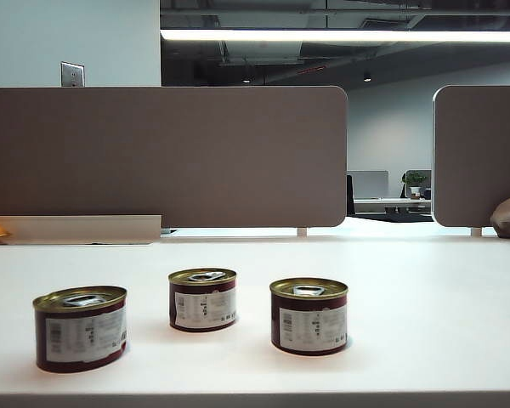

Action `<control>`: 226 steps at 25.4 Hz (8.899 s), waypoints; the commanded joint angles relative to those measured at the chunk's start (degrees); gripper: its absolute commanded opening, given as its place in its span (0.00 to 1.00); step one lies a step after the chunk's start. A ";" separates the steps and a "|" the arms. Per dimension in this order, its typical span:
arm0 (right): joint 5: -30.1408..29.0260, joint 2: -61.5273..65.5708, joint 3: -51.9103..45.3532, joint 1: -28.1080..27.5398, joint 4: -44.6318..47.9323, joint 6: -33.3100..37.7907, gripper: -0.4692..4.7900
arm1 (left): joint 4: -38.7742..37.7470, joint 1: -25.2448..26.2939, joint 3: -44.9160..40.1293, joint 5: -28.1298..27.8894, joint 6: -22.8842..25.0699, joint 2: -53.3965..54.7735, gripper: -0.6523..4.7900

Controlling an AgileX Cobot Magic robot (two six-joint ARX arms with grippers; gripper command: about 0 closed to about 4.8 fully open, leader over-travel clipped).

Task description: Pick up the cans one by one and stack them together.

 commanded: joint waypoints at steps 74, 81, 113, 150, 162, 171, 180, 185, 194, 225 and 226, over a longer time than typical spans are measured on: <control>27.41 54.07 9.51 34.10 -2.75 -0.61 0.35 | -10.38 -0.42 -22.56 31.28 -18.45 4.48 0.11; 26.73 54.07 14.91 34.14 -3.13 -0.61 0.35 | -9.66 -0.42 -22.53 31.28 -18.47 4.48 0.11; 30.42 63.65 21.00 39.91 -3.69 -1.51 0.81 | -8.61 -0.39 -22.53 30.86 -19.32 4.26 0.11; 29.14 75.54 29.55 51.98 -7.72 -1.03 0.51 | -6.05 -0.39 -22.40 27.91 -20.79 -5.73 0.11; 32.39 74.93 38.07 51.30 -10.45 -1.33 0.38 | -4.74 -0.39 -22.40 27.87 -20.81 -5.75 0.11; 35.63 73.48 46.84 45.27 -20.48 -2.99 0.39 | -4.61 -0.39 -22.38 27.85 -20.79 -5.77 0.11; 35.45 70.84 46.75 39.39 -27.63 -2.95 0.39 | -4.28 -0.39 -22.38 27.80 -20.74 -5.77 0.11; 34.01 70.82 46.66 39.60 -29.48 -2.91 0.39 | -4.31 -0.39 -22.38 25.66 -20.57 -5.75 0.11; 34.21 70.93 46.66 39.93 -32.74 -2.47 0.39 | -4.31 -0.39 -22.38 25.24 -20.35 -5.75 0.11; 31.26 73.72 46.66 39.87 -33.27 0.79 1.00 | -4.35 -0.39 -22.38 25.94 -20.41 -5.77 0.11; 31.26 73.37 46.69 39.93 -33.44 0.79 1.00 | -4.37 -0.39 -22.38 25.94 -20.41 -5.77 0.11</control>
